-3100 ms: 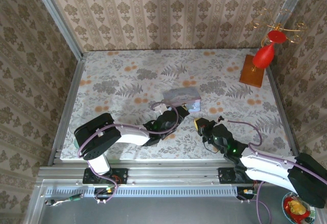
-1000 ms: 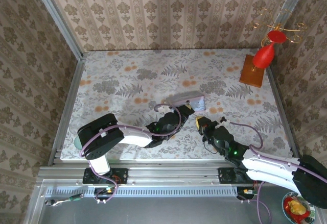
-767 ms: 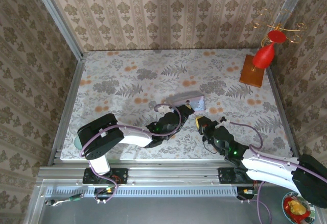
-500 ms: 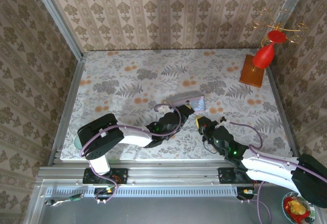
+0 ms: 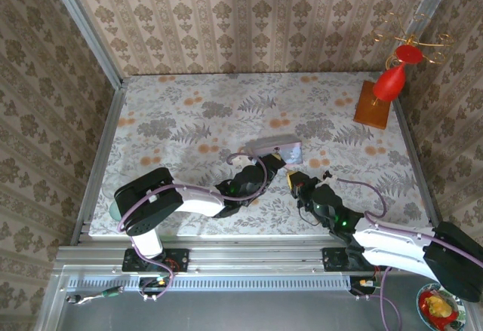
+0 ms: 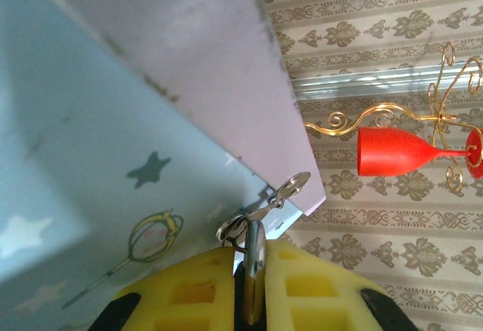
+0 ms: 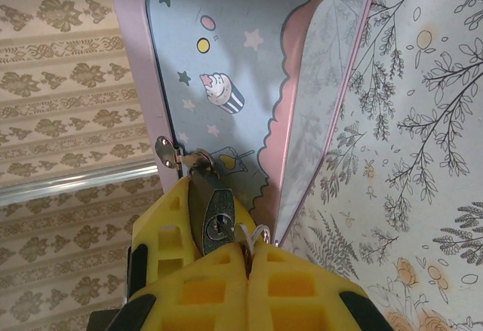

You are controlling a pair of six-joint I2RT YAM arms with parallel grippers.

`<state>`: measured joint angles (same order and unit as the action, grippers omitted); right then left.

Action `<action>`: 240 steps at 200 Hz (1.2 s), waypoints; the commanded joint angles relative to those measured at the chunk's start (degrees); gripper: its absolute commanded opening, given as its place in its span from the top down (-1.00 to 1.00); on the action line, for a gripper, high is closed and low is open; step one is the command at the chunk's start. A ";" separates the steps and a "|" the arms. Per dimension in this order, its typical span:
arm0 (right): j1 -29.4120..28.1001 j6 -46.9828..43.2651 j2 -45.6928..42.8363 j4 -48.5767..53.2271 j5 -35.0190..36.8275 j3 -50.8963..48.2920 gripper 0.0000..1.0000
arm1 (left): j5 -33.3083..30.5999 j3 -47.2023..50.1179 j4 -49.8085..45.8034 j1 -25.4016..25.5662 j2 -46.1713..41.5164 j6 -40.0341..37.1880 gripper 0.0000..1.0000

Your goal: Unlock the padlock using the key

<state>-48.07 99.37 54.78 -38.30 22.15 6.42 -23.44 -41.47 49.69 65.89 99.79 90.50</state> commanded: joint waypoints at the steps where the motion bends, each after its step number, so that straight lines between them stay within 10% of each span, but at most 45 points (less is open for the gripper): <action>1: 0.06 -2.18 1.07 -2.07 -3.44 2.22 1.00 | 4.83 -1.36 3.23 1.21 -1.79 1.06 1.00; 240: 3.76 -5.26 5.40 -4.61 -11.10 4.53 1.00 | 9.17 -2.08 1.92 1.30 0.06 2.80 1.00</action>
<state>-44.80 95.81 59.05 -40.60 14.41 8.43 -23.22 -41.45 49.28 64.40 99.79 91.64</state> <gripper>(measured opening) 0.067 0.132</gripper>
